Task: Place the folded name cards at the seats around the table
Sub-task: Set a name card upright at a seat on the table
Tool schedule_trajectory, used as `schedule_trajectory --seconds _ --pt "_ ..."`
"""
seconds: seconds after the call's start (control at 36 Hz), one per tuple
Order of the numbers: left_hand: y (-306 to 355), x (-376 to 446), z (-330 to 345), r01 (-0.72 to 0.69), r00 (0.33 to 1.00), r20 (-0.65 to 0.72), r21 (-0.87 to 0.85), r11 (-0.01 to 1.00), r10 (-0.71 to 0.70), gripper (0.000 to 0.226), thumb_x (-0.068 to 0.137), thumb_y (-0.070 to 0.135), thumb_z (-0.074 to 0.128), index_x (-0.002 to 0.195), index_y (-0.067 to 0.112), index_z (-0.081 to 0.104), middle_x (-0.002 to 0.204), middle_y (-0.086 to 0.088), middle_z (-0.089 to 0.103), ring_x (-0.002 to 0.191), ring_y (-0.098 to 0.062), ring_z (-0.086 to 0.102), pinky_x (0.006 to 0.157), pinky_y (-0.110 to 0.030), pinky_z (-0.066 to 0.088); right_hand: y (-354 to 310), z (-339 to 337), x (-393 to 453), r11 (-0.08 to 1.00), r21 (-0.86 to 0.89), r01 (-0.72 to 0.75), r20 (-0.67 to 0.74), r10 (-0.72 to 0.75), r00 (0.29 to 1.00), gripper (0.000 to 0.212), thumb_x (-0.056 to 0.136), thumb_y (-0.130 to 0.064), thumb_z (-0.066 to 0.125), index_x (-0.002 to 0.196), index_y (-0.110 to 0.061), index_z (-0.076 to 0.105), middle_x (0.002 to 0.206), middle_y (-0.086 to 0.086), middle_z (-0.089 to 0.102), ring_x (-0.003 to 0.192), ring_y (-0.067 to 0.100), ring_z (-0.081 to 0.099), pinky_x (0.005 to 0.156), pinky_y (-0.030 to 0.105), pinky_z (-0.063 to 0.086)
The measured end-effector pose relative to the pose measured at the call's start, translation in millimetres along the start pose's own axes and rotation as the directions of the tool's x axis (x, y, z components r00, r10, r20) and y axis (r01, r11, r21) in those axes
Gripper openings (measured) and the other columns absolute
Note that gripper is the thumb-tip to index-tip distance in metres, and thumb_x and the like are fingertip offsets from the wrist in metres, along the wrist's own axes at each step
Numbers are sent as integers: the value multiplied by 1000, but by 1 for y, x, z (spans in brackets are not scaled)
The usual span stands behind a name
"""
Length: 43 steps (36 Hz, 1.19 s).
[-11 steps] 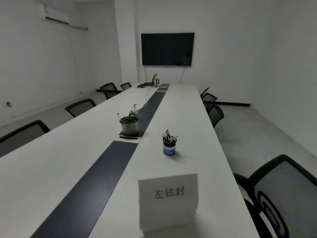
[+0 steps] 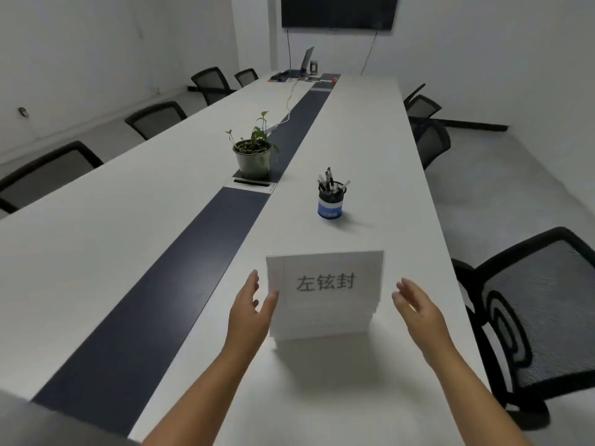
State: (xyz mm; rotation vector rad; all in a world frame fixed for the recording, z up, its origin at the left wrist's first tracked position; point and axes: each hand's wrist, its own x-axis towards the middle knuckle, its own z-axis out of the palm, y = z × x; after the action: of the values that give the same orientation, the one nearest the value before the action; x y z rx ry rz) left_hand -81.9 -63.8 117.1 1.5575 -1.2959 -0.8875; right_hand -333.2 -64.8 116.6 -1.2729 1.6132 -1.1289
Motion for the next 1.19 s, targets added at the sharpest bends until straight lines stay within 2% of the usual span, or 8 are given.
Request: schedule_trajectory --seconds 0.11,0.31,0.44,0.56,0.64,0.75,1.0,1.19 --pt "5 29 15 8 1000 25 -18 1000 -8 52 90 25 45 138 15 28 150 0 28 135 -19 31 108 -34 30 -3 19 41 999 40 -9 38 8 999 54 88 -27 50 137 -18 30 143 -1 37 131 21 35 106 36 31" --pt "-1 39 17 -16 1000 3 0 1000 16 41 91 26 45 130 14 43 140 4 41 127 -11 38 102 -28 35 -3 32 59 995 10 103 -13 -103 995 17 86 -24 54 103 -19 57 93 -7 55 90 18 46 66 22 38" --pt "22 33 -3 -89 995 -44 2 996 89 40 92 26 43 130 15 42 139 0 45 127 -15 42 105 -34 37 -42 35 42 979 -24 203 -75 -204 976 29 86 -27 54 114 -19 56 108 3 60 97 19 53 83 35 45" --pt "31 20 -43 -146 984 -117 -87 985 136 51 85 40 39 133 24 35 134 7 47 123 -17 46 101 -36 43 -82 56 16 922 -106 372 -103 -382 918 55 74 -47 53 121 -17 52 103 -9 54 89 12 49 75 16 43" --pt "19 13 -83 -166 976 -172 -197 966 133 46 82 38 38 127 37 31 126 21 43 116 3 48 95 -22 44 -95 91 0 889 -96 448 -76 -456 887 69 69 -54 44 123 -12 50 111 -7 54 94 -3 48 73 -8 32" --pt "-18 15 -134 -166 964 -246 -276 947 97 30 95 13 33 114 36 32 104 25 44 85 24 52 65 -3 46 -93 166 -22 864 -110 491 -34 -497 867 65 75 -49 43 124 -6 48 117 -3 51 105 -4 43 86 -6 28" --pt "-144 82 -236 55 998 -28 -136 989 -59 33 92 11 39 120 25 27 103 26 39 81 27 49 63 -2 46 -50 340 -37 984 -148 96 85 -84 993 52 88 -24 49 136 -15 30 134 4 46 113 11 42 95 22 36" --pt "-188 143 -267 126 979 167 -23 992 -120 54 89 15 49 135 19 21 118 20 34 97 10 44 70 0 44 -31 403 -33 983 -154 -101 14 104 994 55 89 -20 48 138 -17 23 129 -11 35 115 4 34 94 14 29"
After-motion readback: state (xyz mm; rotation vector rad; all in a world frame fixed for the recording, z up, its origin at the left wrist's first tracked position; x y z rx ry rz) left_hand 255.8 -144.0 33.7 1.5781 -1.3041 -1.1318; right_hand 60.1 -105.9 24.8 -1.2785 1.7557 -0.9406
